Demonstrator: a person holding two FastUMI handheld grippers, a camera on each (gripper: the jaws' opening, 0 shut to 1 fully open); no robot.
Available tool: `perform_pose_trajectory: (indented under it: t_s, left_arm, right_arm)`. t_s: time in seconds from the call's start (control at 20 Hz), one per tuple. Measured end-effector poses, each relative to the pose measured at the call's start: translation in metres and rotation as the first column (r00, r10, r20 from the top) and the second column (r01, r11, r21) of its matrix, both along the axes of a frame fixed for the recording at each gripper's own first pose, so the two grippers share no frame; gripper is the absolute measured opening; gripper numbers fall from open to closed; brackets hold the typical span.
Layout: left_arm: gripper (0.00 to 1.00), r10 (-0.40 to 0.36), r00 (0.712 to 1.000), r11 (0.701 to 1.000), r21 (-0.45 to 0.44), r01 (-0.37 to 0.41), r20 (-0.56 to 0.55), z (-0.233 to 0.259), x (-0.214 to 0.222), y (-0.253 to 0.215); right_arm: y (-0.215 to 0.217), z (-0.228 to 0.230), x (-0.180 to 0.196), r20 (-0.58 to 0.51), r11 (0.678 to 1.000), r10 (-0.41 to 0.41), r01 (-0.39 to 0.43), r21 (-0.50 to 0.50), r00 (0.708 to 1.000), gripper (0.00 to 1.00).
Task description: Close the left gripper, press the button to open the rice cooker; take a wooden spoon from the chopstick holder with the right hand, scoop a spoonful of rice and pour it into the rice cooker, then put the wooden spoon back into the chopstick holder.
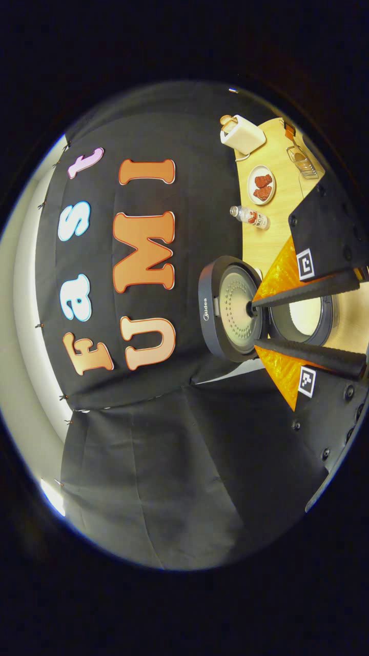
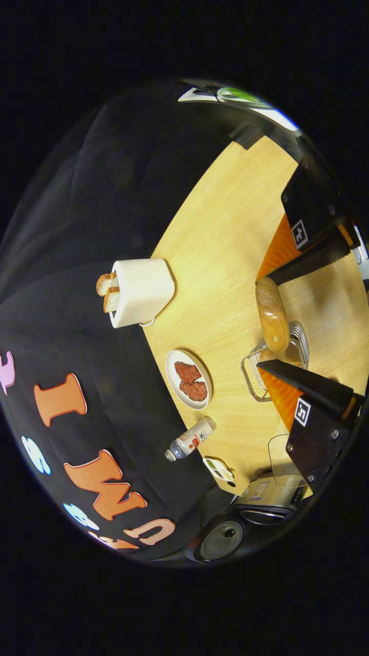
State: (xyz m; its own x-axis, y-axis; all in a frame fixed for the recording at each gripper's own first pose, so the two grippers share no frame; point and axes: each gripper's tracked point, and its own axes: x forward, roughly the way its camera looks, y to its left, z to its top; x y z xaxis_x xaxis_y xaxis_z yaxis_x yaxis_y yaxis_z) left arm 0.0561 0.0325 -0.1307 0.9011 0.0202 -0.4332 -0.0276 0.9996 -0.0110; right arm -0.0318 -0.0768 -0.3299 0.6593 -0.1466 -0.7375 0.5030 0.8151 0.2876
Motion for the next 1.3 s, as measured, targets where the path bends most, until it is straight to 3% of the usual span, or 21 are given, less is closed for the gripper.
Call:
perform_pose_trajectory:
  t_s: [0.2,0.5,0.65,0.95,1.0,1.3]
  left_arm:
    - [0.47,0.022,1.000,1.000,0.008,-0.022,-0.005,0.001,-0.005,0.008]
    - [0.47,0.031,0.999,0.999,0.014,-0.031,-0.018,-0.005,-0.006,0.011]
    - [0.47,0.038,0.999,0.999,0.003,-0.038,-0.031,-0.010,-0.009,0.014]
    - [0.47,0.050,0.998,0.999,0.008,-0.050,-0.031,-0.010,-0.012,0.022]
    - [0.47,0.051,0.998,0.999,0.005,-0.050,-0.035,-0.010,-0.012,0.023]
    - [0.47,0.037,0.999,0.999,-0.026,-0.037,-0.033,-0.015,-0.011,0.018]
  right_arm:
    - [0.019,0.000,0.012,0.019,0.999,0.038,-0.039,0.014,0.999,0.70]
    - [0.019,0.014,0.043,0.086,0.996,0.078,-0.074,-0.052,0.993,0.30]
    - [0.018,0.012,0.056,0.102,0.995,0.096,-0.091,-0.051,0.990,0.28]
    - [0.033,0.015,0.060,0.122,0.993,0.109,-0.113,0.025,0.986,0.14]
    - [0.039,0.015,0.057,0.114,0.991,0.109,-0.117,0.066,0.987,0.15]
    - [0.036,0.009,0.047,0.019,0.992,0.092,-0.093,0.083,0.996,0.12]
